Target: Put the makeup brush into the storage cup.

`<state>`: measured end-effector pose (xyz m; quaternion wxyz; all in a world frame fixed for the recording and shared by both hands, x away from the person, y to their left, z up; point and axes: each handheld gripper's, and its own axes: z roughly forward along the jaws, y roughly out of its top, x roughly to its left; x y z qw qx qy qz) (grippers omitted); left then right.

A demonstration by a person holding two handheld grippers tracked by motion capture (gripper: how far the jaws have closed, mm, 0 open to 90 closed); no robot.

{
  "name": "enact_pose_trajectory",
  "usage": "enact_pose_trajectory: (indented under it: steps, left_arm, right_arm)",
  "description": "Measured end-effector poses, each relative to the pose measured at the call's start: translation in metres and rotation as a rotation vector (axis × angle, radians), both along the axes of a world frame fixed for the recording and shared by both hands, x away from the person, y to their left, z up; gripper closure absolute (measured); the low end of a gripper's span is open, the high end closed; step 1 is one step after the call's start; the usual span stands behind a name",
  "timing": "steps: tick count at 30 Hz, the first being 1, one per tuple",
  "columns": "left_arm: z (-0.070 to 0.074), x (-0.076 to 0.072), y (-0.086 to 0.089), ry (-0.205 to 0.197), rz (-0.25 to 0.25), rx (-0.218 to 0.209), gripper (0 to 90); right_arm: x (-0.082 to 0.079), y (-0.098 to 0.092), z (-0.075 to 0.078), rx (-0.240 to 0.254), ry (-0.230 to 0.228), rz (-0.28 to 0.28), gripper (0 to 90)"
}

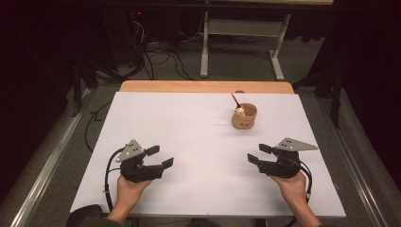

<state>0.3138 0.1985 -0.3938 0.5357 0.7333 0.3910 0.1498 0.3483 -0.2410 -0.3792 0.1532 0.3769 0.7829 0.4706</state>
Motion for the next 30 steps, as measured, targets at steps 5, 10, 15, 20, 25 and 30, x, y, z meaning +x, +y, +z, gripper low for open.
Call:
enact_pose_trajectory:
  steps: [5,10,15,20,25,30]
  left_arm:
    - [0.000,0.000,0.000,0.000,0.000,0.001,25.8]
    - [0.000,0.000,0.000,0.001,0.002,-0.001,25.8]
    - [0.000,0.001,0.002,0.006,0.009,-0.010,25.8]
    - [-0.001,0.002,0.004,0.010,0.016,-0.015,25.8]
    - [-0.001,0.003,0.003,0.023,0.015,-0.010,25.8]
    - [-0.002,0.004,0.002,0.030,0.015,-0.010,25.7]
  right_arm:
    - [-0.003,-0.003,-0.003,-0.005,-0.019,-0.012,37.3]
    - [-0.004,-0.006,-0.006,-0.004,-0.023,-0.023,37.3]
    - [-0.006,-0.008,-0.008,-0.006,-0.041,-0.041,37.3]
    - [-0.006,-0.014,-0.010,0.019,-0.051,-0.072,37.3]
    - [-0.006,-0.020,-0.014,-0.001,-0.059,-0.095,37.2]
    - [-0.005,-0.023,-0.019,0.019,-0.044,-0.117,37.1]
